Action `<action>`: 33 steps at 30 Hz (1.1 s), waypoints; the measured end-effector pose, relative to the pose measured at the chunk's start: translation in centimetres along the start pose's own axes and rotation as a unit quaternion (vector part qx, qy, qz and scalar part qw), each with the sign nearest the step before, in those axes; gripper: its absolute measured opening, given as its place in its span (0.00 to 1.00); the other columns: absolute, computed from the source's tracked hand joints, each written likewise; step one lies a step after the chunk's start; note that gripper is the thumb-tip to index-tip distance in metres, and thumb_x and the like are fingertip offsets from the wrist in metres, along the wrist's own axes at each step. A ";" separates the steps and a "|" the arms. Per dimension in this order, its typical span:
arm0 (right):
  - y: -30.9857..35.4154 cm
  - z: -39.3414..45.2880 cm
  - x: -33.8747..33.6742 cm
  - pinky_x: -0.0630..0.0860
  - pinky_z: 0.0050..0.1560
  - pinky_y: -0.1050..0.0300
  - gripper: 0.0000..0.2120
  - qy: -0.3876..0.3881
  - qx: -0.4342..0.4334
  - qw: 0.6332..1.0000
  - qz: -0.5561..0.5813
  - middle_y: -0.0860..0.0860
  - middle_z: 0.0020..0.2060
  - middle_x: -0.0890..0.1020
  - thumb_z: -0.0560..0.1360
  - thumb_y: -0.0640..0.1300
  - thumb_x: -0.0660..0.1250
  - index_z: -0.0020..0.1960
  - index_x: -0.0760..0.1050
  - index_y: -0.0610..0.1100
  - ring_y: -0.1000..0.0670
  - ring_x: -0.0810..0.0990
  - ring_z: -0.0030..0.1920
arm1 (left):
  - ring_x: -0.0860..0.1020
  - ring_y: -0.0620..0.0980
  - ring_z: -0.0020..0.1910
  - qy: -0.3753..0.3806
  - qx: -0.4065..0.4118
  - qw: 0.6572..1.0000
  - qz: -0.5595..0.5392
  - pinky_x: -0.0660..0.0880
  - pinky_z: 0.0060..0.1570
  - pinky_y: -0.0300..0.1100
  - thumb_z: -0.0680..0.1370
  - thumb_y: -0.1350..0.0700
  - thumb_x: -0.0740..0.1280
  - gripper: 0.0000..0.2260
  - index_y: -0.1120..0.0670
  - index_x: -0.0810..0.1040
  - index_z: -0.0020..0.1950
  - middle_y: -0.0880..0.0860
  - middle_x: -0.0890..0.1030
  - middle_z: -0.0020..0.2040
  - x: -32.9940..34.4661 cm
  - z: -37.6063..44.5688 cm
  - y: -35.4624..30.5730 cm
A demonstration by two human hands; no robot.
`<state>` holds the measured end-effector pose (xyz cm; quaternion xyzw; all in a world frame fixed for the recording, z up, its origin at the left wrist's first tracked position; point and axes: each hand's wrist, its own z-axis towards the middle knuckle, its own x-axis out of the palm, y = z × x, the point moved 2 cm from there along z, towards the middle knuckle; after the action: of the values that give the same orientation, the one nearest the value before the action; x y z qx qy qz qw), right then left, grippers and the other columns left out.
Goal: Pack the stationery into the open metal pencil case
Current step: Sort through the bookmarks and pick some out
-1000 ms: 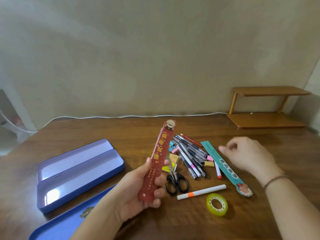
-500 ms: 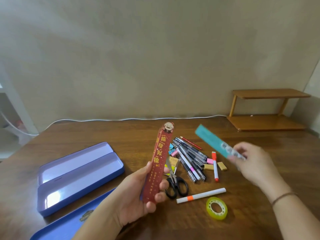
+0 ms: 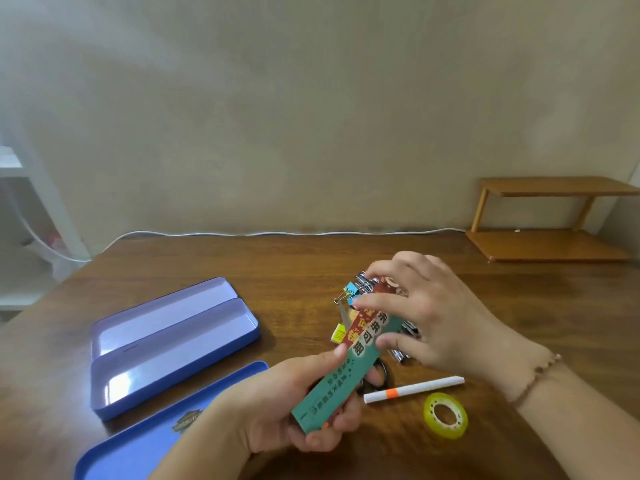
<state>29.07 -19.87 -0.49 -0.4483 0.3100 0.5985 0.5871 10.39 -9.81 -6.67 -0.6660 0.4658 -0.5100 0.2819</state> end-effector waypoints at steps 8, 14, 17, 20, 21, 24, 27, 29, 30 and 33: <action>1.9 -3.7 0.1 0.76 0.36 0.60 0.07 0.031 0.072 0.995 0.065 0.62 0.43 0.76 0.74 0.56 0.61 0.50 0.75 0.58 0.60 0.73 0.40 | 0.72 0.48 0.29 -0.135 0.029 0.960 0.245 0.66 0.24 0.35 0.80 0.46 0.59 0.17 0.49 0.76 0.67 0.55 0.78 0.42 0.0 -1.5 -0.8; 8.7 -6.8 0.8 0.73 0.28 0.62 0.08 -0.010 0.101 0.991 0.081 0.59 0.40 0.74 0.69 0.52 0.62 0.48 0.74 0.57 0.56 0.76 0.37 | 0.78 0.38 0.43 -0.210 -0.028 0.758 0.617 0.77 0.45 0.36 0.79 0.41 0.63 0.14 0.37 0.72 0.65 0.41 0.80 0.51 1.9 -4.1 -1.5; 10.5 -6.9 2.7 0.76 0.29 0.59 0.13 0.007 0.078 0.992 0.097 0.57 0.41 0.75 0.67 0.48 0.64 0.51 0.73 0.56 0.53 0.78 0.38 | 0.78 0.42 0.50 -0.239 -0.032 0.653 0.718 0.77 0.50 0.44 0.79 0.40 0.62 0.11 0.41 0.71 0.60 0.42 0.79 0.53 3.1 -4.7 0.5; 10.8 -7.4 3.5 0.75 0.27 0.57 0.18 0.025 0.053 0.997 0.050 0.56 0.38 0.78 0.66 0.54 0.60 0.56 0.73 0.53 0.51 0.78 0.35 | 0.76 0.47 0.49 -0.258 0.011 0.590 0.765 0.74 0.45 0.47 0.81 0.41 0.56 0.10 0.46 0.70 0.54 0.45 0.76 0.52 3.3 -5.5 2.8; 10.5 -7.7 3.4 0.75 0.28 0.57 0.20 0.028 0.053 0.997 0.050 0.57 0.36 0.78 0.66 0.56 0.60 0.56 0.73 0.53 0.52 0.78 0.34 | 0.75 0.48 0.48 -0.262 0.020 0.586 0.767 0.73 0.44 0.47 0.82 0.42 0.55 0.10 0.46 0.69 0.54 0.45 0.76 0.52 3.1 -5.9 3.2; 9.1 -8.3 2.3 0.73 0.29 0.65 0.15 0.040 0.066 0.994 0.080 0.61 0.35 0.78 0.67 0.57 0.61 0.53 0.72 0.58 0.56 0.78 0.33 | 0.75 0.48 0.47 -0.275 0.041 0.597 0.752 0.69 0.39 0.41 0.82 0.43 0.55 0.10 0.47 0.70 0.52 0.45 0.75 0.50 2.6 -7.5 3.6; 8.8 -7.3 1.3 0.66 0.31 0.71 0.09 0.051 0.084 0.976 0.196 0.67 0.39 0.75 0.73 0.53 0.62 0.52 0.71 0.61 0.60 0.76 0.36 | 0.73 0.44 0.44 -0.312 0.044 0.622 0.717 0.68 0.38 0.37 0.81 0.42 0.58 0.09 0.45 0.70 0.52 0.44 0.76 0.47 2.2 -8.8 3.6; 9.4 -5.8 1.1 0.69 0.34 0.68 0.08 0.034 0.075 0.956 0.283 0.67 0.42 0.75 0.75 0.50 0.62 0.53 0.72 0.60 0.60 0.76 0.39 | 0.74 0.44 0.41 -0.328 0.048 0.633 0.700 0.73 0.42 0.43 0.79 0.40 0.59 0.09 0.44 0.70 0.52 0.44 0.78 0.45 2.2 -9.4 3.5; 9.7 -4.7 0.7 0.71 0.35 0.68 0.07 0.006 0.067 0.948 0.311 0.66 0.42 0.76 0.76 0.49 0.63 0.52 0.73 0.59 0.58 0.77 0.39 | 0.74 0.45 0.40 -0.336 0.057 0.641 0.687 0.74 0.43 0.46 0.79 0.41 0.59 0.08 0.44 0.70 0.52 0.44 0.78 0.43 2.2 -9.8 3.3; 9.2 -1.0 0.0 0.72 0.33 0.67 0.07 -0.073 0.094 0.903 0.413 0.59 0.42 0.81 0.75 0.44 0.69 0.50 0.78 0.56 0.54 0.79 0.37 | 0.71 0.44 0.34 -0.375 0.086 0.696 0.606 0.69 0.36 0.45 0.80 0.45 0.60 0.04 0.43 0.71 0.48 0.41 0.75 0.35 1.2 -11.8 2.6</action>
<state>20.22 -21.79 -2.33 -0.1780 0.4789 0.7861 0.3479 -1.57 -10.77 -4.58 -0.3480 0.5783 0.0253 0.7374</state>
